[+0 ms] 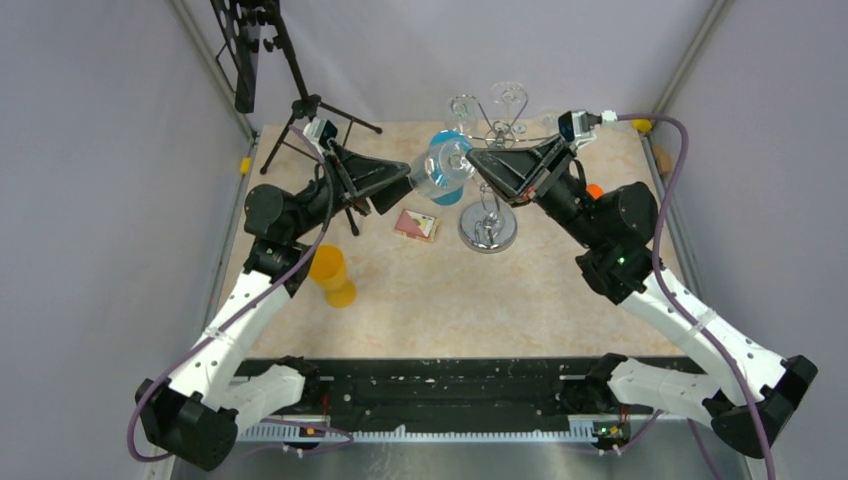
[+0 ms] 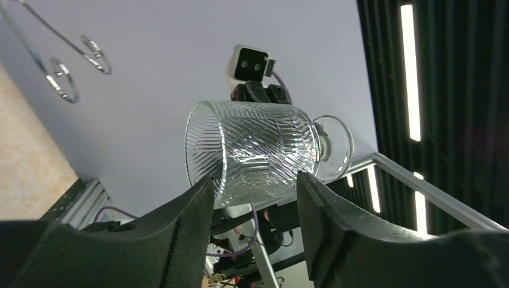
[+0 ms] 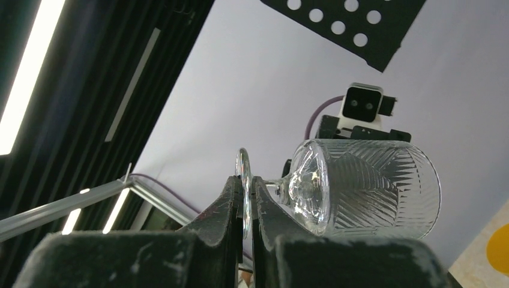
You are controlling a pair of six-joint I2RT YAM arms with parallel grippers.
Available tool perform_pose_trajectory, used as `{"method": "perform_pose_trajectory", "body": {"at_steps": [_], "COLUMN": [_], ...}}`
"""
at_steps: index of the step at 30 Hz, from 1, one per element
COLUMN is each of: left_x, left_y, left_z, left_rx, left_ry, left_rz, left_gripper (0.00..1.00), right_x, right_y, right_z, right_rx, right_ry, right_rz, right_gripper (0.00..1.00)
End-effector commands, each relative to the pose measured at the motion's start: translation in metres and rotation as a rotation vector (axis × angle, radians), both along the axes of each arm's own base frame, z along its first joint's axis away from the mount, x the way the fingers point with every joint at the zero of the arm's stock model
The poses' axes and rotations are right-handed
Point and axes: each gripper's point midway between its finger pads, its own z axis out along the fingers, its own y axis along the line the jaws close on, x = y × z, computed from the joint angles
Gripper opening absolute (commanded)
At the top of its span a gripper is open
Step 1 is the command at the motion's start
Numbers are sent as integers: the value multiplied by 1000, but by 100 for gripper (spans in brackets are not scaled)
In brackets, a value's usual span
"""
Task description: Take the wine glass off the wine glass rack
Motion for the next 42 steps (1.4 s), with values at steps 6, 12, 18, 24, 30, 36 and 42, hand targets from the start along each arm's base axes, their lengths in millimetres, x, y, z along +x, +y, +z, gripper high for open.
{"method": "perform_pose_trajectory", "body": {"at_steps": [6, 12, 18, 24, 30, 36, 42], "left_x": [-44, -55, -64, -74, -77, -73, -73], "left_y": [14, 16, 20, 25, 24, 22, 21], "left_z": [60, 72, 78, 86, 87, 82, 82], "left_rx": [-164, -160, -183, -211, -211, -206, -203], "left_ry": [-219, -306, -359, -411, -421, -395, -397], "left_rz": [-95, -94, -96, -101, -113, -130, -138], "left_gripper": [46, 41, 31, 28, 28, 27, 9], "right_x": [-9, -2, 10, 19, 25, 29, 31], "right_y": [-15, -11, -7, -1, 2, 7, 9], "right_z": [19, 4, -20, -39, -51, -60, -66], "right_rx": [162, 171, 159, 138, 141, 142, 133], "right_ry": [-23, 34, 122, 174, 215, 245, 266], "right_rz": [15, 29, 16, 12, 9, 29, 24], "right_gripper": [0, 0, 0, 0, 0, 0, 0]}}
